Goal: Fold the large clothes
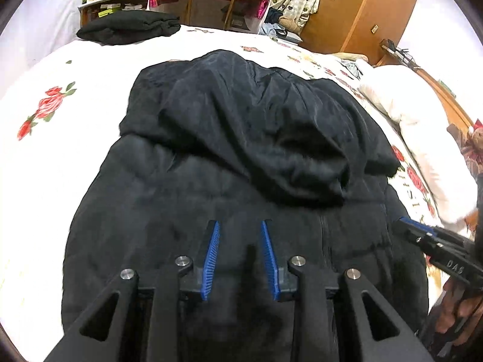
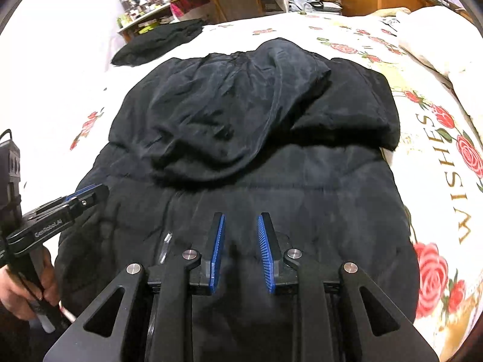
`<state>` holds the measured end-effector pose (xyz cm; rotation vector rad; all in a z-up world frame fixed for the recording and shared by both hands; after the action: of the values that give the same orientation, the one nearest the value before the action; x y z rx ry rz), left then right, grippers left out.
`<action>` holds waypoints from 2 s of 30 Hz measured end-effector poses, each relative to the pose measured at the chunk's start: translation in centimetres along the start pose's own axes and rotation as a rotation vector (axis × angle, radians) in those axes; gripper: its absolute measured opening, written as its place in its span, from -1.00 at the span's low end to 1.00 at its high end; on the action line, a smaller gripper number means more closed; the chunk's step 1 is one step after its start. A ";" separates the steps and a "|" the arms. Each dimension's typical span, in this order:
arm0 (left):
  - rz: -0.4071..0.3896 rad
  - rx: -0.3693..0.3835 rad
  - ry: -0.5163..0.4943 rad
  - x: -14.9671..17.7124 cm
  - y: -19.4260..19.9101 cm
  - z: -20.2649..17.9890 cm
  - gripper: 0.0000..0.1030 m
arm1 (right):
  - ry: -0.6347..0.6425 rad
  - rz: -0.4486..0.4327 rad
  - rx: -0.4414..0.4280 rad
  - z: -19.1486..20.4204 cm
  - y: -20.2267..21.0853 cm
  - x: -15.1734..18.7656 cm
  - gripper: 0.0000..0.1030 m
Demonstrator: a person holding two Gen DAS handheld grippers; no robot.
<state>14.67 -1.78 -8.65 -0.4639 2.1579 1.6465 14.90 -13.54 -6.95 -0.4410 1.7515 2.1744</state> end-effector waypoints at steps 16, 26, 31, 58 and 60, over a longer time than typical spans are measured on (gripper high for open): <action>-0.026 -0.063 0.013 6.3 6.6 3.0 -0.34 | -0.053 -0.014 0.006 -2.6 6.8 9.8 -0.14; -0.034 -0.132 0.064 7.8 7.5 6.0 -0.09 | -0.131 -0.010 0.050 -5.6 7.6 12.6 -0.14; -0.014 -0.166 0.110 8.4 6.7 8.7 0.08 | -0.192 0.000 0.062 -8.3 7.2 13.1 0.28; 0.077 -0.201 0.078 12.3 1.2 10.0 0.48 | -0.323 0.235 0.049 -12.7 1.7 16.6 0.37; 0.080 -0.214 0.061 12.1 1.2 10.0 0.47 | -0.297 0.251 0.066 -12.3 1.6 16.9 0.30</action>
<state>4.55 7.84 -15.95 -0.5000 2.0763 1.9423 -0.52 -25.00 -15.24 0.1210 1.7798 2.1994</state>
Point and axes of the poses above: each gripper's, at about its wrist camera, not at the fingertips, and y roughly against the way its jaws point, z to its left, x to its underside, the point moved 9 cm from there along -y, roughly the way its jaws point, and after that the axes turned 5 degrees about z, right-handed, at the moved point
